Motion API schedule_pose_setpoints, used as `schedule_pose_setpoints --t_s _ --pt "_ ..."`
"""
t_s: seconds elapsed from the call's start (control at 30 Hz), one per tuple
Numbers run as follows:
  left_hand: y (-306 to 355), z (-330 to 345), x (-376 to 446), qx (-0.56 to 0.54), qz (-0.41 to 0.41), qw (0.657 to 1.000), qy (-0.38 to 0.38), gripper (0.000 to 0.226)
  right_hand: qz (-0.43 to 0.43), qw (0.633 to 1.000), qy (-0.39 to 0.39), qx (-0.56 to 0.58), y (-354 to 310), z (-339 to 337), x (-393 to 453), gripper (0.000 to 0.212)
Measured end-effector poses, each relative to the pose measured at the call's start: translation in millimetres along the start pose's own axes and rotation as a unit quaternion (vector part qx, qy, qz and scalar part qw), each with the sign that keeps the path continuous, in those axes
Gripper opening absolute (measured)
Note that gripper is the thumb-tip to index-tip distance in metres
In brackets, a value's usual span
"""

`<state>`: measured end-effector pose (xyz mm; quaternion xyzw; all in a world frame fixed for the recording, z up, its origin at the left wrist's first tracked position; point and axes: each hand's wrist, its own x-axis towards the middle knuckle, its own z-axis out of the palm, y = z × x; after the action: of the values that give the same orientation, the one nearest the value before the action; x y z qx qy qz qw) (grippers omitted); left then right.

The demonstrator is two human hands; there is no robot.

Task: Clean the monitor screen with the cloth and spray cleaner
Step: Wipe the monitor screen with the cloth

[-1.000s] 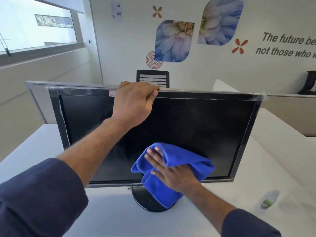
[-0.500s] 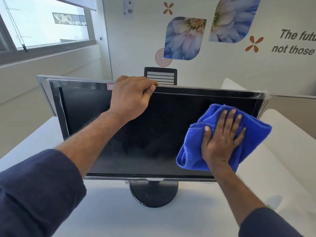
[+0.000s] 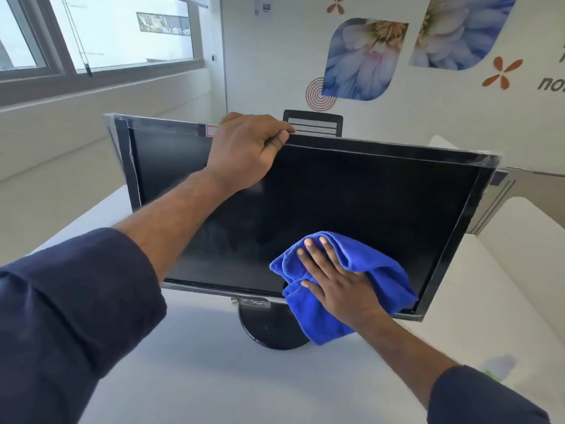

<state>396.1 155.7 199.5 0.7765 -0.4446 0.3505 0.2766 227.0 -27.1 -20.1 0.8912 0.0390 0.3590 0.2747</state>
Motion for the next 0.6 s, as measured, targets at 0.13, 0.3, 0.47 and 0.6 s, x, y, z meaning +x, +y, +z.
schedule_pose_setpoints --t_s 0.13,0.3,0.47,0.6 --pt "-3 -10 -5 -0.006 0.036 0.999 -0.036 0.033 0.033 0.999 0.013 -0.009 -1 -1 3 0.061" --pt "-39 -25 -56 0.005 0.033 0.999 -0.021 0.043 0.088 0.996 0.027 -0.015 0 -1 20 0.06" --pt "-88 -26 -129 0.03 -0.013 0.999 0.04 0.044 0.128 0.991 0.021 -0.005 -7 -1 42 0.06" --pt "-136 -30 -171 0.002 -0.185 0.959 0.214 0.034 0.158 0.986 0.044 -0.015 -13 -8 69 0.063"
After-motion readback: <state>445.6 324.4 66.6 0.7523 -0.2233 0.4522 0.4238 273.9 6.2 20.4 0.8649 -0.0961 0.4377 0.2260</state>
